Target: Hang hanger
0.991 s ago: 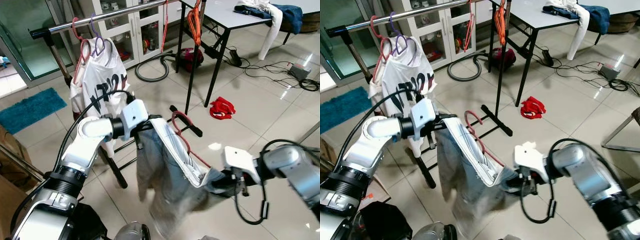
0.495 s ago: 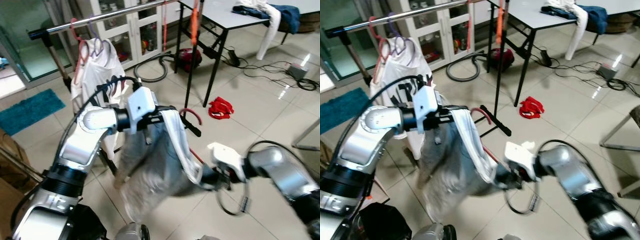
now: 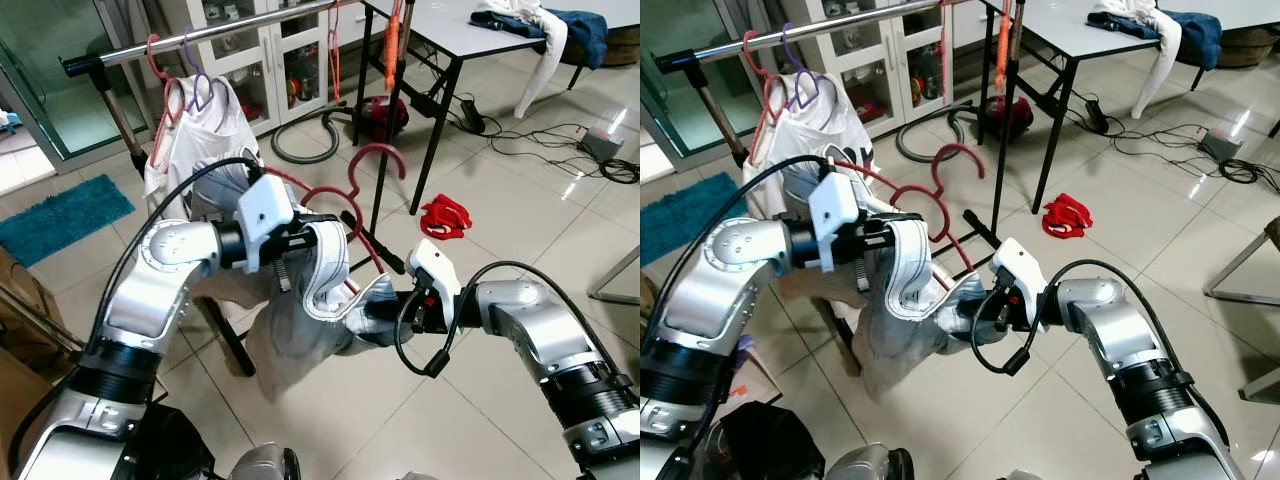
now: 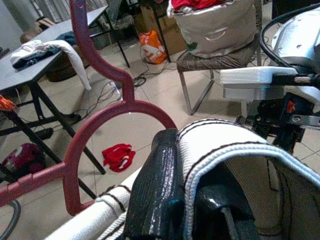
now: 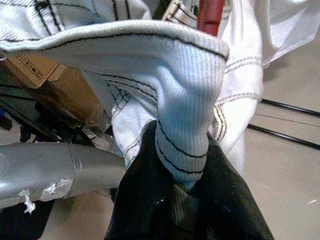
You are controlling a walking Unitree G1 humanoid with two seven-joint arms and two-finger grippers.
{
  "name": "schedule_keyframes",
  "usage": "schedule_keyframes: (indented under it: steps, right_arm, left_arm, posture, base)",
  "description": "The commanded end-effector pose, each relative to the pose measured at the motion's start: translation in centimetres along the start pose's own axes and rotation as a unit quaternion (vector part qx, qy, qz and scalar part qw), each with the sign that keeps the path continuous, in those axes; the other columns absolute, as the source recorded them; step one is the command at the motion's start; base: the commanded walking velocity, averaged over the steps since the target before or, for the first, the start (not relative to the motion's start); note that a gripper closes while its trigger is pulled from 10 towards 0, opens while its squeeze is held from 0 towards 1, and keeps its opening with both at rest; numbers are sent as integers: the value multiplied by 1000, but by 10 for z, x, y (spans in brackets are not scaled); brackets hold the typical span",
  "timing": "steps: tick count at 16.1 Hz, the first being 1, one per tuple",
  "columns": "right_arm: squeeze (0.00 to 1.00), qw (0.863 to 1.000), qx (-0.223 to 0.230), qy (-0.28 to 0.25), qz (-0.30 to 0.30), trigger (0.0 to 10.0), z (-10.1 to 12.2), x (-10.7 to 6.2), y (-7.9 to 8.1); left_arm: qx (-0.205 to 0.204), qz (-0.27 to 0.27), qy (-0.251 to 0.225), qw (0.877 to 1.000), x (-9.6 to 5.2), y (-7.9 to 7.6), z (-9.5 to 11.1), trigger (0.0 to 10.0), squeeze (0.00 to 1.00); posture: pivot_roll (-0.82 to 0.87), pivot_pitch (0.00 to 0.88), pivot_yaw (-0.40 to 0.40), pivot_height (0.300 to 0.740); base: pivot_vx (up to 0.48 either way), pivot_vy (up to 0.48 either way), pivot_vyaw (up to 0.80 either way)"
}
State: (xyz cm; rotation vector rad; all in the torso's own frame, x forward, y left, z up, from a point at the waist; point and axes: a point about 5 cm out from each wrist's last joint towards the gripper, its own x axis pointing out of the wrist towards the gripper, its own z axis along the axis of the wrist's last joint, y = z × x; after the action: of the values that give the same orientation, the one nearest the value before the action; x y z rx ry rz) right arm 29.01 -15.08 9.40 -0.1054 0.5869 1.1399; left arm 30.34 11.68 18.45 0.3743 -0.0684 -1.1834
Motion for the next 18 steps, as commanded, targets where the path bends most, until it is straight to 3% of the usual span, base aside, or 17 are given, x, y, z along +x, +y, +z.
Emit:
schedule_keyframes:
  steps: [1, 4, 7, 10, 15, 18]
  right_arm:
    - [0, 999, -30, -41, 6, 10000, 27, 1, 0]
    - [0, 998, -42, -38, 27, 10000, 31, 1, 6]
    - [0, 994, -78, -4, 71, 10000, 22, 1, 18]
    - [0, 992, -82, 19, 95, 10000, 14, 2, 25]
    - [0, 993, -79, 14, 92, 10000, 16, 3, 25]
    - [0, 995, -76, 6, 69, 10000, 18, 7, 20]
  left_arm:
    - [6, -51, -15, 999, 11, -14, 6, 10000, 0]
    - [12, -53, -15, 998, 14, -15, 8, 10000, 0]
    - [23, -45, -11, 999, 14, -12, 8, 10000, 0]
    - [30, -38, -7, 999, 14, -9, 8, 10000, 0]
    - [26, -21, 11, 999, 15, -6, 1, 10000, 0]
    - [21, -41, -12, 999, 19, -15, 7, 10000, 0]
  posture:
    - [-82, 0, 64, 740]
    - [-84, 0, 64, 740]
    - [-84, 0, 64, 740]
    - [-84, 0, 64, 740]
    - [-85, 0, 64, 740]
    - [-88, 0, 66, 740]
  base:
    - [0, 0, 0]
    - [0, 0, 0]
    - [0, 0, 0]
    - [0, 0, 0]
    - [0, 0, 0]
    - [0, 0, 0]
